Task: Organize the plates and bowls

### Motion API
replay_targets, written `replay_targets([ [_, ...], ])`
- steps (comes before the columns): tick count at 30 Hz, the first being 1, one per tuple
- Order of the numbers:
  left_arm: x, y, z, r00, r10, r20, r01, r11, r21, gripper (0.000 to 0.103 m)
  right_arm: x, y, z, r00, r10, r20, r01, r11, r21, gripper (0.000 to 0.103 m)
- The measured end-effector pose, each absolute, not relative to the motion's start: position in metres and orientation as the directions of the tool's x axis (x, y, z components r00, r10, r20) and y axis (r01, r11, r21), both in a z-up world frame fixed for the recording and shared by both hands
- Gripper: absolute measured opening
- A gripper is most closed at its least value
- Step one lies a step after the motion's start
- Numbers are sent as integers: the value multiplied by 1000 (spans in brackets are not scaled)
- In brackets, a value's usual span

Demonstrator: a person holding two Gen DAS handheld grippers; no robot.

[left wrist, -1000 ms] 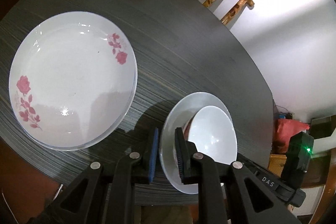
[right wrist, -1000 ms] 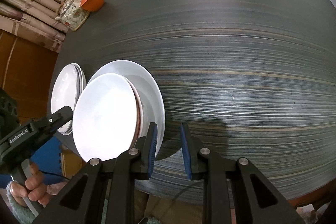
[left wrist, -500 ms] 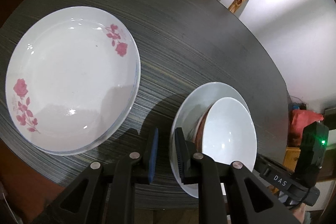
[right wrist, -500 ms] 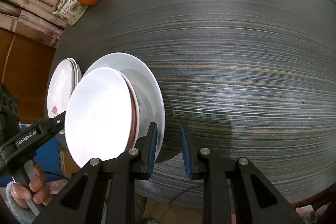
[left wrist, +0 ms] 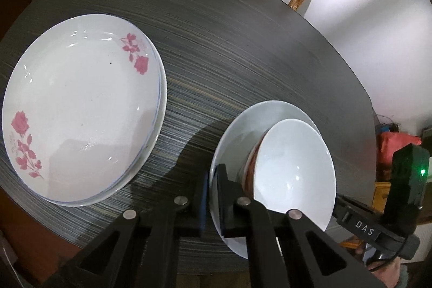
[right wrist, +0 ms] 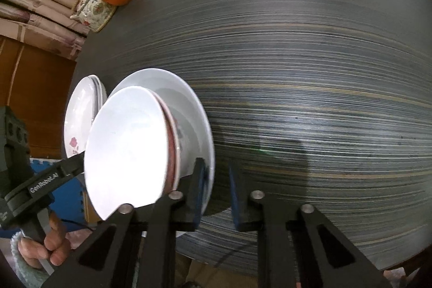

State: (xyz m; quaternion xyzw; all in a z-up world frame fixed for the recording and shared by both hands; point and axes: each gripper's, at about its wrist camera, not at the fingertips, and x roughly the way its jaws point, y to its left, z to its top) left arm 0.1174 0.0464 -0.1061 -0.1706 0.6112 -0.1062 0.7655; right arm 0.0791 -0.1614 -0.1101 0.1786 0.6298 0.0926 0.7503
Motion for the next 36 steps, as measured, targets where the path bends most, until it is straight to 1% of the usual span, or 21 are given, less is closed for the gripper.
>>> replay_targets([
  [2,117,45,-106,225,-374,-899,-39,919,-392,3,80,-160,-109,191,362,-912,79,921,382,8],
  [5,117,39,-106,225,-366,-903,-19,925,-379,3,81,-161,-107,201,337,-920,77,931,358,8],
  [13,118,28,-103,253,-325,-911,23,944,-330,4,82,-167,-107,211,333,-919,75,932,355,9],
  [24,118,21,-102,290,-311,-905,52,949,-310,4,86,-165,-107,228,325,-918,70,935,348,10],
  [36,120,17,-102,290,-309,-906,58,950,-305,4,87,-161,-106,239,294,-925,63,946,317,10],
])
